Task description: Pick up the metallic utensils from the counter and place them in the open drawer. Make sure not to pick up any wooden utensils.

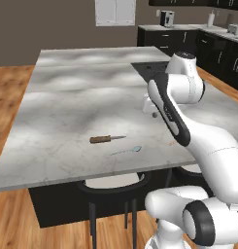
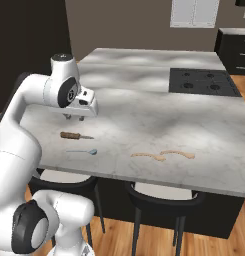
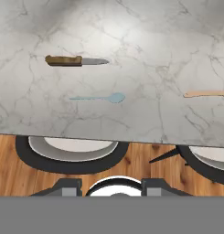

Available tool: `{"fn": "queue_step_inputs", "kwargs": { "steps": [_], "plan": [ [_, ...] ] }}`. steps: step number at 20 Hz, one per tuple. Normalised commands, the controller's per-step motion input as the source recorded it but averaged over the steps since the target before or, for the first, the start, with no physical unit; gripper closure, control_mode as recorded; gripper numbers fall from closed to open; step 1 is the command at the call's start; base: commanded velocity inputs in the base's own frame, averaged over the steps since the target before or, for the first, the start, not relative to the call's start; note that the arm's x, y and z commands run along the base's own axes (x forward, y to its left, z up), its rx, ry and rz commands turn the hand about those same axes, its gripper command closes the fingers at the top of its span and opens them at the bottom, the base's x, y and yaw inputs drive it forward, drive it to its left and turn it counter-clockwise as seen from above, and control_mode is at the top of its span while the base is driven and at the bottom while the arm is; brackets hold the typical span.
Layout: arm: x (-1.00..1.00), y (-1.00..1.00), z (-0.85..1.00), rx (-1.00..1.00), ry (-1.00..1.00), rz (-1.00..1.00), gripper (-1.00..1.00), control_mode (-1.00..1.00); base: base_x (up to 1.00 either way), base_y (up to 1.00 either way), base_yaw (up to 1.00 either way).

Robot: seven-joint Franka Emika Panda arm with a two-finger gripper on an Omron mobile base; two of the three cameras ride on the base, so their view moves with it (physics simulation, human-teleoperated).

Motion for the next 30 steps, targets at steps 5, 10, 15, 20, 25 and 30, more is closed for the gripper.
{"fn": "queue_step_inputs", "kwargs": {
  "steps": [5,10,15,20,25,30],
  "plan": [
    [-0.02,0.03,-0.07,0.00,0.06,0.01,-1.00,-1.00,0.00,0.00,0.00],
    [0.06,0.85,-0.33,-0.06,0.05,-0.01,-1.00,-1.00,0.00,0.00,0.00],
    [0.36,0.91,-0.32,-0.02,0.00,-0.14,-1.00,-1.00,0.00,0.00,0.00],
    [0.37,0.46,-0.24,0.00,0.04,-0.24,-1.00,-1.00,0.00,0.00,0.00],
    [0.42,0.01,-0.21,0.00,0.13,-0.38,-1.00,-1.00,0.00,0.00,0.00],
    [0.37,-0.15,-0.26,0.06,0.23,-0.48,-1.00,-1.00,0.00,0.00,0.00]
  ]
}}
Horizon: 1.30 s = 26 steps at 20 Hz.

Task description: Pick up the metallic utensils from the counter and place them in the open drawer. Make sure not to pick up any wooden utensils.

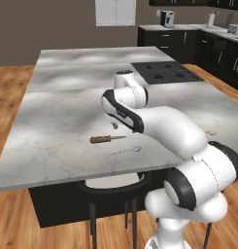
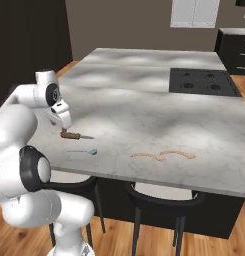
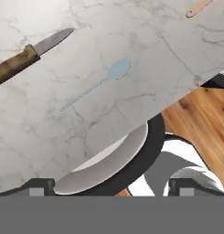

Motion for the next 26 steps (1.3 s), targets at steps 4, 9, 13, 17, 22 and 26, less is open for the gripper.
{"fn": "queue_step_inputs", "kwargs": {
  "steps": [4,9,13,17,22,26],
  "plan": [
    [0.22,-0.27,-0.26,0.10,0.22,-0.43,-1.00,-1.00,0.00,0.00,0.00],
    [0.01,-0.41,-0.20,0.06,0.13,-0.22,-1.00,-1.00,0.00,0.00,0.00],
    [0.00,-0.16,-0.23,0.00,0.00,0.02,-1.00,-1.00,0.00,0.00,0.00],
    [0.00,-0.14,-0.36,0.00,0.00,0.05,-1.00,-1.00,0.00,0.00,0.00],
    [0.00,-0.05,-0.55,0.00,-0.01,0.04,-1.00,-1.00,0.00,0.00,0.00],
    [0.07,0.00,-0.68,0.00,-0.02,0.01,-1.00,-1.00,0.00,0.00,0.00]
  ]
}}
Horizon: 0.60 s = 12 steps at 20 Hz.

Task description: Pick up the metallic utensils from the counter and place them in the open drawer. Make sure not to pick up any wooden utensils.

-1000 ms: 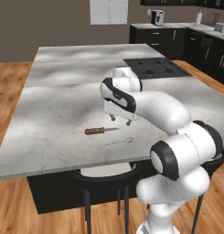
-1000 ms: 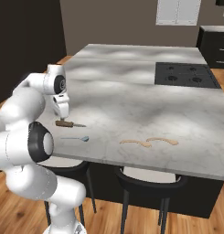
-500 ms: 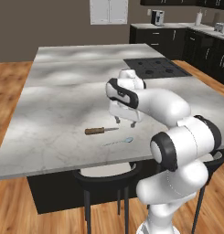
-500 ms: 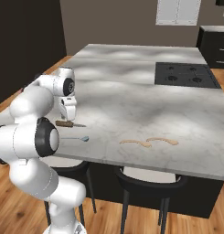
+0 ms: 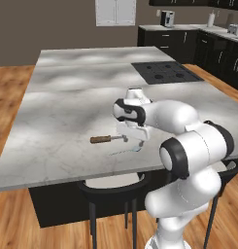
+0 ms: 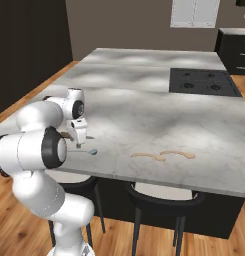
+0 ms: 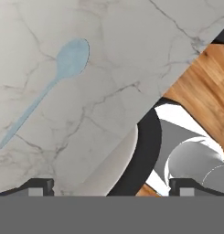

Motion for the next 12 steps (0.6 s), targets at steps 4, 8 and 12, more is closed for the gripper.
{"fn": "queue_step_inputs", "kwargs": {
  "steps": [4,8,12],
  "plan": [
    [0.17,0.00,-0.44,0.00,-0.01,0.00,-1.00,-1.00,0.00,0.00,0.00],
    [0.33,0.00,-0.28,0.00,0.00,0.00,-1.00,-1.00,0.00,0.00,0.00],
    [0.38,0.00,-0.29,0.00,0.00,0.00,-1.00,-1.00,0.00,0.00,0.00]
  ]
}}
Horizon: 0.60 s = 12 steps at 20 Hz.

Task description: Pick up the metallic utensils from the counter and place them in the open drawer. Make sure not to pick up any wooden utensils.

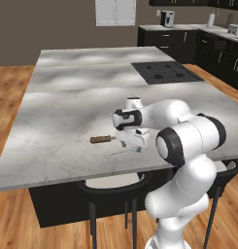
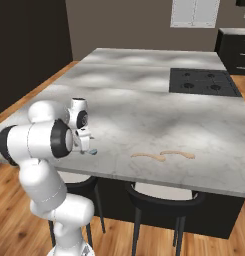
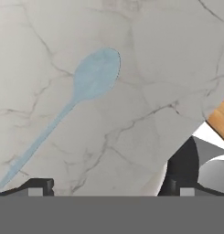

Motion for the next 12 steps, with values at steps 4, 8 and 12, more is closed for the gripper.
{"fn": "queue_step_inputs", "kwargs": {
  "steps": [4,8,12],
  "plan": [
    [0.46,0.00,-0.29,0.00,0.00,0.00,-1.00,-1.00,0.00,0.00,0.00],
    [0.37,0.00,-0.03,0.00,0.00,-0.01,-1.00,-1.00,0.00,0.00,0.00],
    [0.19,0.00,0.00,0.00,0.00,-0.05,-1.00,-1.00,0.00,0.00,0.00]
  ]
}}
